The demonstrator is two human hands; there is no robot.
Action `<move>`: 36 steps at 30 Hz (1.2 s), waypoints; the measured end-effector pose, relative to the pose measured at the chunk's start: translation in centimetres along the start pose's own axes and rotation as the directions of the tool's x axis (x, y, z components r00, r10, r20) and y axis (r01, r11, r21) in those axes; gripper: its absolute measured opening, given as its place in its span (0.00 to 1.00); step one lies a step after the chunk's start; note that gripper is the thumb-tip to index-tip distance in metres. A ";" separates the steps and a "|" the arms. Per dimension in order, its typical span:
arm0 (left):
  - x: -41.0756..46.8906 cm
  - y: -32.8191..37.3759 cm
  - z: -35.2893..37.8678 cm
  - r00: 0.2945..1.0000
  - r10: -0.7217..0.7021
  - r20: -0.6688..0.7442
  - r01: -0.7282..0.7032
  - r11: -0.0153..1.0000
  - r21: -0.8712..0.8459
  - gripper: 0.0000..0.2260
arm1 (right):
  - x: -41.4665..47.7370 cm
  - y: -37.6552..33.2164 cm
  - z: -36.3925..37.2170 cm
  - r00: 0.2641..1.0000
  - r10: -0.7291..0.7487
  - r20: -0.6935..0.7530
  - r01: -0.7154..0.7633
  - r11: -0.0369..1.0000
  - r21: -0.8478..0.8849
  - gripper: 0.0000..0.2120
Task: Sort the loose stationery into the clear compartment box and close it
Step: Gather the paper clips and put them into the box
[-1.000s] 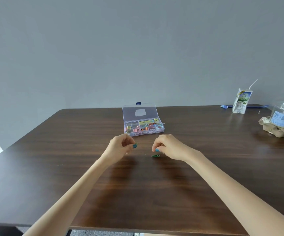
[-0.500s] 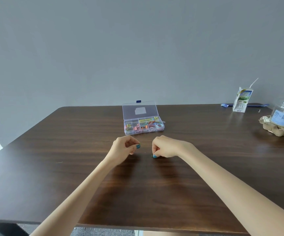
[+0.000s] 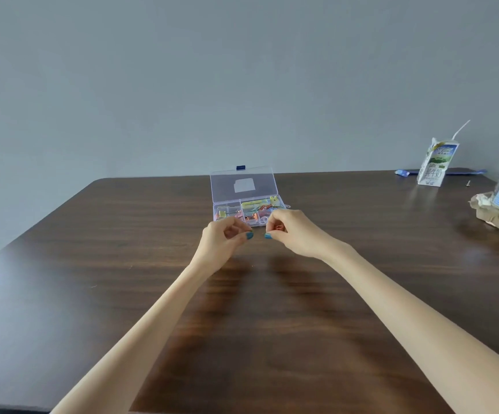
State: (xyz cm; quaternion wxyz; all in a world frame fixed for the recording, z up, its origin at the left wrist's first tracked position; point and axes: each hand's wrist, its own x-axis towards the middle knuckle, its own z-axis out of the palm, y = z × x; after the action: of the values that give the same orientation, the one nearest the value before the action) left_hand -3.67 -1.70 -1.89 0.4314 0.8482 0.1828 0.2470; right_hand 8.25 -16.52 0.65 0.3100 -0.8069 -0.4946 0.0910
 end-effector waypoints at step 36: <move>9.3 -3.4 -1.2 0.977 -0.028 -0.213 0.050 0.994 0.099 0.03 | 13.2 4.2 0.6 0.995 -0.078 0.060 0.075 0.996 0.047 0.05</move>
State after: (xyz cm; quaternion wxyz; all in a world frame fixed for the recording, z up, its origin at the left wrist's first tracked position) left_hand 2.85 5.79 -1.63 0.3697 0.8347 0.2566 0.3173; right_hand 17.57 -6.30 -0.20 0.3157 -0.7769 -0.5324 0.1151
